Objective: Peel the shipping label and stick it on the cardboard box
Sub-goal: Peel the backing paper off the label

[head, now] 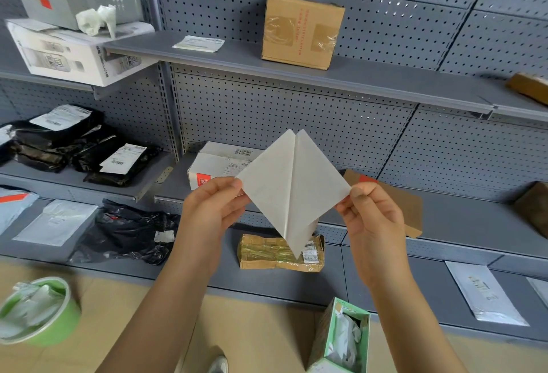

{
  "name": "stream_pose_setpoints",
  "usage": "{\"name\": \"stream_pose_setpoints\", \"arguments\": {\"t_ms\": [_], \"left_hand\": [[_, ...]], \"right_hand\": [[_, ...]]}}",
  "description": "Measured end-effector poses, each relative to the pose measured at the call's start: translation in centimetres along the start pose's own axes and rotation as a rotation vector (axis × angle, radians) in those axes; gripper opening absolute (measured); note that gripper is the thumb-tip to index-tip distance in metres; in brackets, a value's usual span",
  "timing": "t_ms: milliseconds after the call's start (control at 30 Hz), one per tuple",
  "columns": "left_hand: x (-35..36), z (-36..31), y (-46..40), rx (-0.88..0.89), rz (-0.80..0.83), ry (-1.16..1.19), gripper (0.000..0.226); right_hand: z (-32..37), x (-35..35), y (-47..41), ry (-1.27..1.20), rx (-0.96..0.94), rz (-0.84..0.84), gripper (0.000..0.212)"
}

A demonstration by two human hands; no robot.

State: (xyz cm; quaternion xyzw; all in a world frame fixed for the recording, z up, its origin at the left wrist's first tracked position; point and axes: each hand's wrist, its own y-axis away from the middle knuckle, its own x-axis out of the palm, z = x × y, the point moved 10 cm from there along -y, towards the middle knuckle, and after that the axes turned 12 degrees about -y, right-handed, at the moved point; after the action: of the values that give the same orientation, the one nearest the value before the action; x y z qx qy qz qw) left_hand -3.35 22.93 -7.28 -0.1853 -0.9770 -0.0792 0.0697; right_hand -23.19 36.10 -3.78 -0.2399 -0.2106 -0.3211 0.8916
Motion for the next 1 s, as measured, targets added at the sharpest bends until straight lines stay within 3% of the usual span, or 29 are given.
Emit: {"name": "stream_pose_setpoints", "arguments": {"t_ms": [200, 400, 533, 700, 1000], "left_hand": [[-0.5, 0.1, -0.3, 0.007, -0.014, 0.020, 0.012], [-1.0, 0.2, -0.5, -0.006, -0.035, 0.038, 0.008], [-1.2, 0.1, -0.6, -0.008, -0.043, 0.051, 0.007], [-1.7, 0.0, -0.7, 0.006, -0.065, 0.074, 0.004], [-2.7, -0.1, -1.0, 0.011, -0.091, 0.100, 0.009]], "right_hand": [[0.3, -0.7, -0.2, -0.027, -0.015, -0.026, 0.023], [0.6, -1.0, -0.2, -0.045, -0.036, -0.040, 0.042], [0.8, -1.2, -0.3, -0.040, -0.043, -0.048, 0.039], [1.2, -1.6, -0.5, -0.047, -0.065, -0.062, 0.020], [1.9, -2.5, -0.7, -0.044, -0.092, -0.072, 0.028]]}}
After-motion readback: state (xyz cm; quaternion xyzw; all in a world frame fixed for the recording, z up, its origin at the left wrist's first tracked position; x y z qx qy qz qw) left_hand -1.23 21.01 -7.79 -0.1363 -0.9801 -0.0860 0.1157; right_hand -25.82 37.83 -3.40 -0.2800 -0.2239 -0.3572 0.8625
